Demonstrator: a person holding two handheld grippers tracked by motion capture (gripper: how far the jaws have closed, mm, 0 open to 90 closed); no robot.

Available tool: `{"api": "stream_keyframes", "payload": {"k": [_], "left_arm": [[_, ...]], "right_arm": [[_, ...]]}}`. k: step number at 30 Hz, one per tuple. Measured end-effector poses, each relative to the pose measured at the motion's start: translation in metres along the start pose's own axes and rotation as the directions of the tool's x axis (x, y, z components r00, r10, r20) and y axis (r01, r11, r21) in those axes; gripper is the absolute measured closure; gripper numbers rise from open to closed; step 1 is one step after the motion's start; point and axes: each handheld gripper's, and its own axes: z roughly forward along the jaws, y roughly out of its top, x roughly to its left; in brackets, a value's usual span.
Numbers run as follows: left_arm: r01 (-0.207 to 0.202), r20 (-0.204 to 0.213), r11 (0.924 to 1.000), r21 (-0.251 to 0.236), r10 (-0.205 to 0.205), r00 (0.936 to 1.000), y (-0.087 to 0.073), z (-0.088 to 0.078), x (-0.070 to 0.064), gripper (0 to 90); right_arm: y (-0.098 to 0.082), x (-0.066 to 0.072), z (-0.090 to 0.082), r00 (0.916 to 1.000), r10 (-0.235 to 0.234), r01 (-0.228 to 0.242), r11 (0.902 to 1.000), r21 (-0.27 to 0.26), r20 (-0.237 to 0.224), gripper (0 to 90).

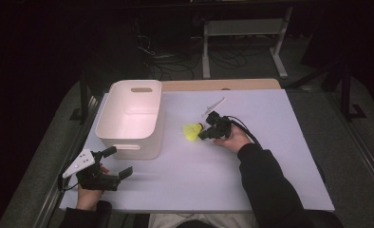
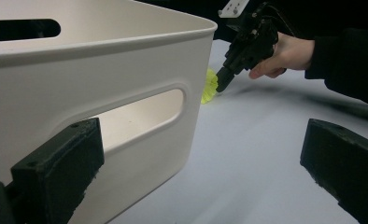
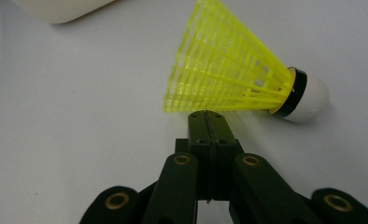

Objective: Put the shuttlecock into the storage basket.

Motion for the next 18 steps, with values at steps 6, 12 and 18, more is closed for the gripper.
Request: {"api": "stream_keyframes", "payload": {"k": [6,12,18], "left_arm": [[-0.001,0.000,1.0000,0.000,0.001,1.0000,0.000,0.000,0.000,0.0],[-0.001,0.001,1.0000,0.000,0.001,1.0000,0.000,0.000,0.000,0.0],[0.001,0.001,1.0000,-0.001,-0.001,1.0000,0.000,0.000,0.000,0.0]], "right_arm": [[0.004,-0.001,0.003,1.0000,-0.007,0.007,1.0000,0.000,0.003,88.8],[0.009,-0.003,0.004,0.9999,-0.010,0.010,0.9999,0.003,0.004,88.8],[0.015,-0.005,0.007,0.9998,-0.014,0.014,0.9998,0.014,0.011,88.8]]}}
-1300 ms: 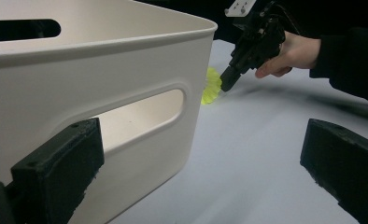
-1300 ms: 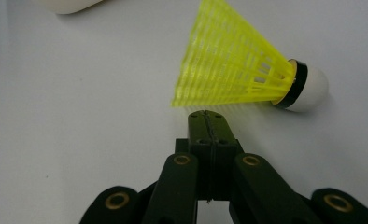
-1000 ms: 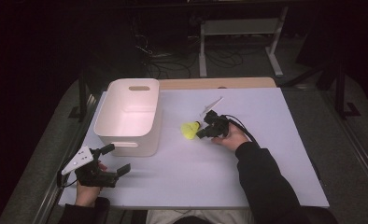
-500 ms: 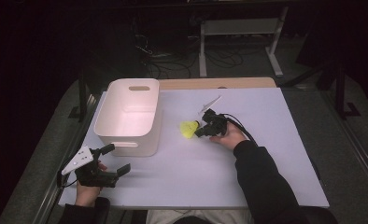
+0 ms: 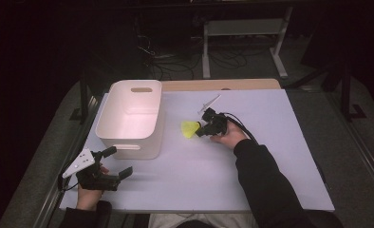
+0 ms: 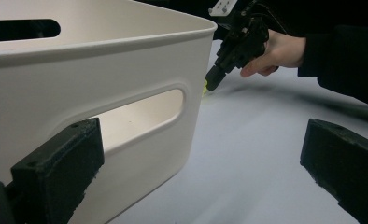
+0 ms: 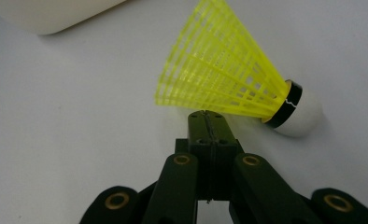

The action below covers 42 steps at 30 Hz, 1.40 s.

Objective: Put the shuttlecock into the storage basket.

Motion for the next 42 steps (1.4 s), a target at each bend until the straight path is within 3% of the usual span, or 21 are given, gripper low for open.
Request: {"api": "stream_keyframes", "payload": {"k": [30,42], "left_arm": [[0.001,0.003,1.0000,-0.001,-0.001,1.0000,0.000,0.000,0.000,0.0],[0.001,0.005,1.0000,-0.003,-0.001,1.0000,0.000,0.000,0.000,0.0]], "right_arm": [[0.008,-0.005,0.008,0.9999,0.004,-0.004,1.0000,-0.004,0.010,88.8],[0.021,-0.003,0.015,1.0000,-0.010,0.010,1.0000,0.001,0.001,88.8]]}}
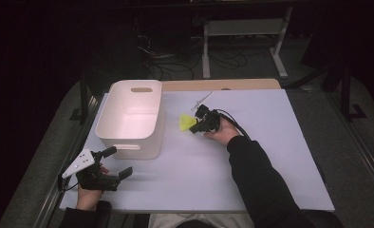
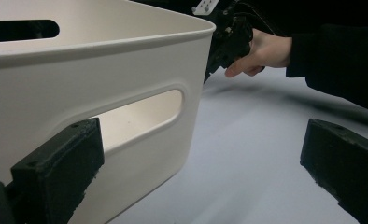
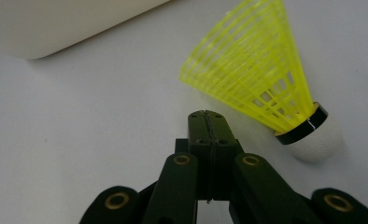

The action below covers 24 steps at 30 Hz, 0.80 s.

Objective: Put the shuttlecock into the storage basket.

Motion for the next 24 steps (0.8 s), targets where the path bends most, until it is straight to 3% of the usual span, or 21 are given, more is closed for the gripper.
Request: {"api": "stream_keyframes", "payload": {"k": [24], "left_arm": [[0.000,0.002,1.0000,0.000,0.000,1.0000,0.000,0.000,0.000,0.0]], "right_arm": [[0.010,-0.017,0.009,0.9991,0.035,-0.035,0.9994,-0.004,0.025,88.8]]}}
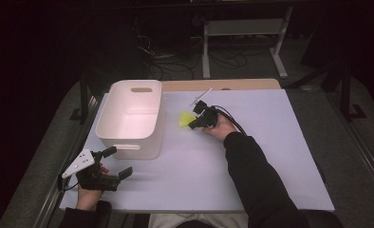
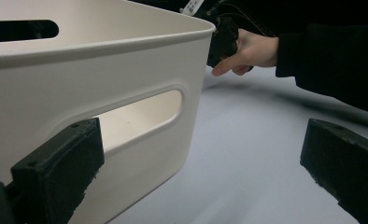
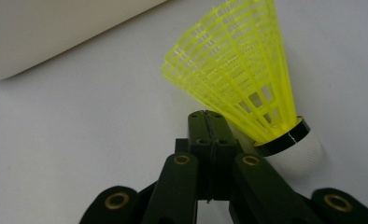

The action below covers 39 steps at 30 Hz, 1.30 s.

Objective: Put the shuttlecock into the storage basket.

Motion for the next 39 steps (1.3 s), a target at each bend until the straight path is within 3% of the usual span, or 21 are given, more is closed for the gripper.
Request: {"api": "stream_keyframes", "payload": {"k": [7,19,32,39], "left_arm": [[0.000,0.000,1.0000,0.000,0.000,1.0000,0.000,0.000,0.000,0.0],[0.000,0.001,1.0000,0.001,0.000,1.0000,0.000,0.000,0.000,0.0],[-0.001,0.001,1.0000,0.001,0.001,1.0000,0.000,0.000,0.000,0.0],[-0.001,0.001,1.0000,0.002,0.001,1.0000,0.000,0.000,0.000,0.0]], "right_arm": [[0.002,-0.004,0.002,0.9998,0.019,-0.019,0.9997,-0.017,0.003,88.8],[0.006,-0.004,0.003,1.0000,0.009,-0.009,0.9998,-0.020,0.002,88.7],[0.006,-0.010,-0.013,1.0000,0.004,-0.004,0.9993,-0.038,0.001,88.6],[0.006,-0.013,-0.023,1.0000,0.001,-0.001,0.9989,-0.046,0.002,84.0]]}}
